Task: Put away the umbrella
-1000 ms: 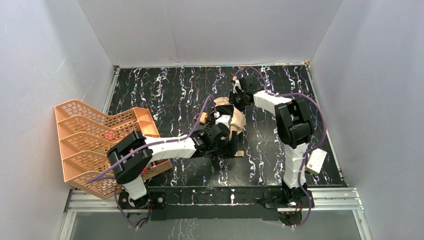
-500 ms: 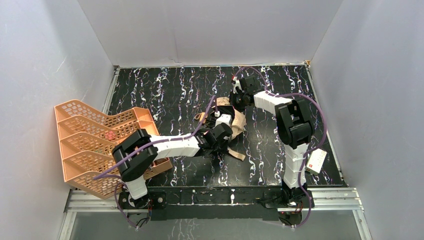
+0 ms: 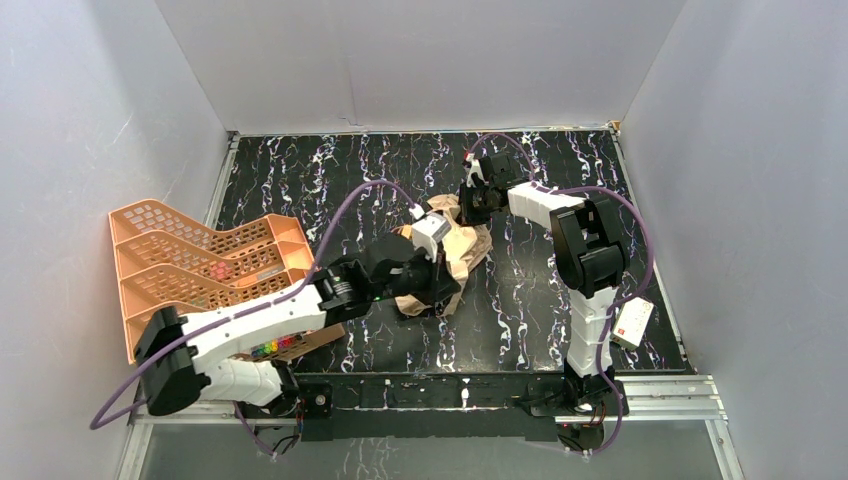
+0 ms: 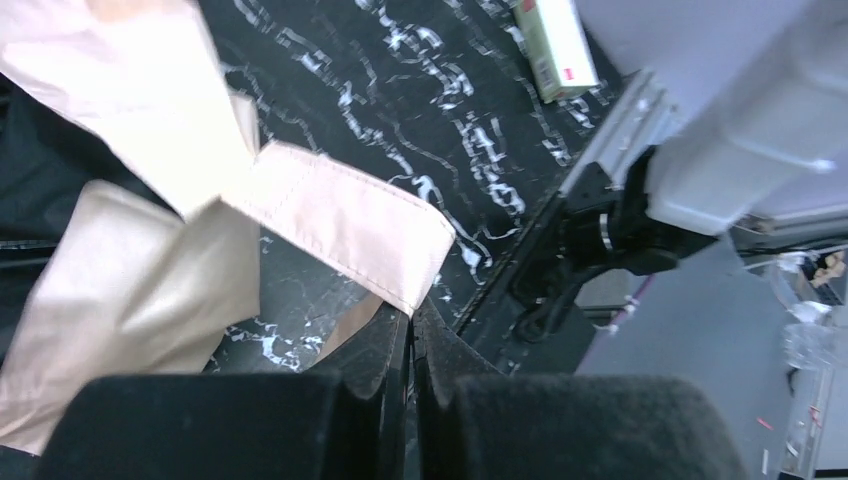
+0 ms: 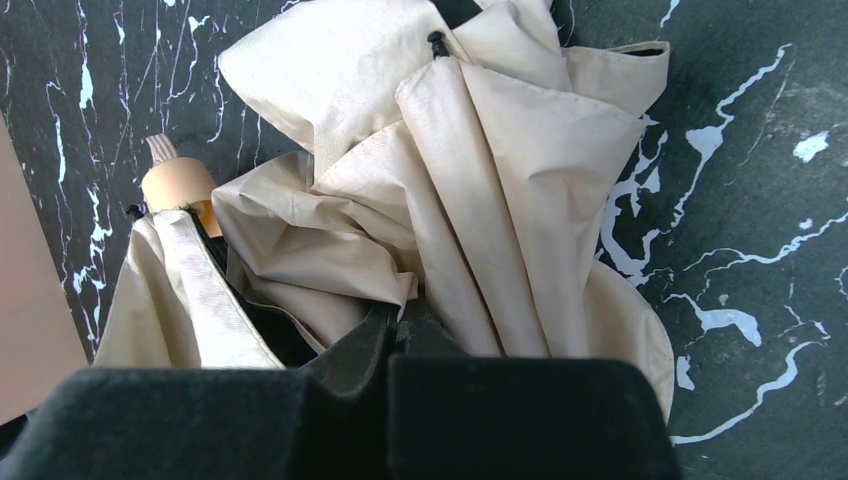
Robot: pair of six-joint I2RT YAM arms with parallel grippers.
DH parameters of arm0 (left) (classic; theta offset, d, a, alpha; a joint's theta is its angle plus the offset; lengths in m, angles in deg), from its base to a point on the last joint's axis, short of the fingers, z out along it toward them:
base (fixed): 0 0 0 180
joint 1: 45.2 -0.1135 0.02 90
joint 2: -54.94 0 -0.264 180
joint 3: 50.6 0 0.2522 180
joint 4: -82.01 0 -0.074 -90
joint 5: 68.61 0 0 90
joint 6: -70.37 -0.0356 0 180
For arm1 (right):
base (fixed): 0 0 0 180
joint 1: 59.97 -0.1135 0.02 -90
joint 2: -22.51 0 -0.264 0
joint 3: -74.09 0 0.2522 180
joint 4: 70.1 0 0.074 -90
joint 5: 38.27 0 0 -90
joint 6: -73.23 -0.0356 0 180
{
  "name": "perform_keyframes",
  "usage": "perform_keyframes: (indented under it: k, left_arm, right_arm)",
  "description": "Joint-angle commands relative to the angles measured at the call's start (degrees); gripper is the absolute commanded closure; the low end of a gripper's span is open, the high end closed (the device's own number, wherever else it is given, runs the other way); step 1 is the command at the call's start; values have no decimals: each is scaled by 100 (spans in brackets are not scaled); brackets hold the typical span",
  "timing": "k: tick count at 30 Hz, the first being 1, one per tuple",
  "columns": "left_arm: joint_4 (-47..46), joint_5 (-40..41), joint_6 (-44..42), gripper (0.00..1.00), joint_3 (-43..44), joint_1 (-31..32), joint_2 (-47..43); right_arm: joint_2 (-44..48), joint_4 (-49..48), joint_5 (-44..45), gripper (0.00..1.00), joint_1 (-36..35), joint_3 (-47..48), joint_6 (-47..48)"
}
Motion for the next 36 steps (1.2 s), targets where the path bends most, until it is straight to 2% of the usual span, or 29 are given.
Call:
perform_keyframes:
  k: [1,9,18,28,33,36]
  left_arm:
    - [257,-444,-217,100,92,20,-455]
    - [276,-328,-509,100,819,-277,-126]
    - [-207,-1677,-455,100,1542,-1950,502]
    - [-513,-2737,-503,100,2570,-3133,1970]
    - [-676,-3093,-339,100,3521,-3434,3015]
    - [-619,-3198,-301,100,4116,-3529,3674]
  right_arm:
    - [47,258,259,100,88,-189,257]
    - [160,35,-255,100,93,-315,377]
    - [155,-71,-1119,100,94,-11,803]
    - [-80,78,-1320,100,94,352,893]
    - [-82,52,-1503,100,101,458,844]
    - [110,-14,-1358,95,133,406,732]
